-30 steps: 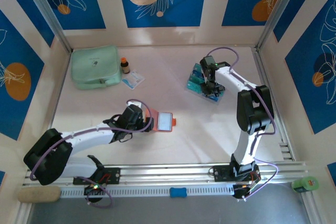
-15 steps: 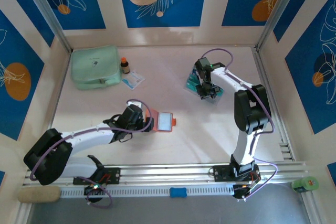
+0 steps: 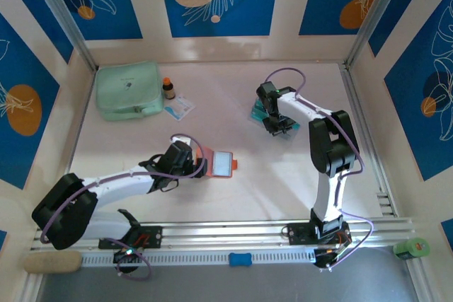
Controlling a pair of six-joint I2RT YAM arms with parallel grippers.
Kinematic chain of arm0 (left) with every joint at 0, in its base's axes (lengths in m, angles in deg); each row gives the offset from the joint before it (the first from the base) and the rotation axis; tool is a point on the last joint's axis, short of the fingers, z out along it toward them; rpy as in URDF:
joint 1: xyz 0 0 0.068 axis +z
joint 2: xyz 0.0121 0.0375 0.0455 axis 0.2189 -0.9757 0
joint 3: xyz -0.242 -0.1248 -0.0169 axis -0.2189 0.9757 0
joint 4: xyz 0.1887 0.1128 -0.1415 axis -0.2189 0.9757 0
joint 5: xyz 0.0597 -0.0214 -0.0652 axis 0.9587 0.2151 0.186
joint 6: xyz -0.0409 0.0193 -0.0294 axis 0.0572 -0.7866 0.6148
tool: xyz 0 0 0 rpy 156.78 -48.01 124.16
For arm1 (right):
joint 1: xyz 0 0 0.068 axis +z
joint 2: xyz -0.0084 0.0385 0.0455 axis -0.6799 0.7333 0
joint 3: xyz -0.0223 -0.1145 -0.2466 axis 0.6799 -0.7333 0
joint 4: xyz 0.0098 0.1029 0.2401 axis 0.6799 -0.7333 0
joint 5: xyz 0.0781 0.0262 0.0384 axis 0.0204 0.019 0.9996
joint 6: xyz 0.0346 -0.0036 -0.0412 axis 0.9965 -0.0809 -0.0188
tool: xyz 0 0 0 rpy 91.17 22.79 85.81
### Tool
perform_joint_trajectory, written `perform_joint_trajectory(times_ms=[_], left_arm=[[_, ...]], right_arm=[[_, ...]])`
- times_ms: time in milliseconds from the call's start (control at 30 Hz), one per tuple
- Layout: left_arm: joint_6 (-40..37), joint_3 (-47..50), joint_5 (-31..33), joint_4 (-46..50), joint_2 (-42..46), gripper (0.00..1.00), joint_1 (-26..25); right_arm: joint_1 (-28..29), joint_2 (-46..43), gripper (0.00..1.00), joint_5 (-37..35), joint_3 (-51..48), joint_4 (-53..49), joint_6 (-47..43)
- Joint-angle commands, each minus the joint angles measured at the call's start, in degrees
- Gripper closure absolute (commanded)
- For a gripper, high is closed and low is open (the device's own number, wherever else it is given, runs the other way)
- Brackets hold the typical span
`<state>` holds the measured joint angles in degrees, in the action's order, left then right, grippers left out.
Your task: Put the credit cards into the card holder
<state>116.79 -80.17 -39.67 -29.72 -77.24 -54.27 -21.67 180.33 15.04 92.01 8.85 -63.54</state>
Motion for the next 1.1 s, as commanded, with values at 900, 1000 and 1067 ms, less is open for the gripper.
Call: perform_joint_trajectory(times_ms=[900, 1000, 1067], left_arm=[[0.24, -0.72, -0.96, -0.79, -0.14, 0.0, 0.41], [0.27, -0.74, -1.0, -0.79, -0.12, 0.0, 0.41], [0.27, -0.74, -1.05, -0.88, -0.21, 0.0, 0.41]], right_arm=[[0.89, -1.55, 0.81, -1.99, 3.14, -3.71, -0.8], [0.94, -1.28, 0.82, -1.81, 3.13, -3.6, -0.8], [0.91, -1.18, 0.85, -1.77, 2.91, -3.6, -0.8]])
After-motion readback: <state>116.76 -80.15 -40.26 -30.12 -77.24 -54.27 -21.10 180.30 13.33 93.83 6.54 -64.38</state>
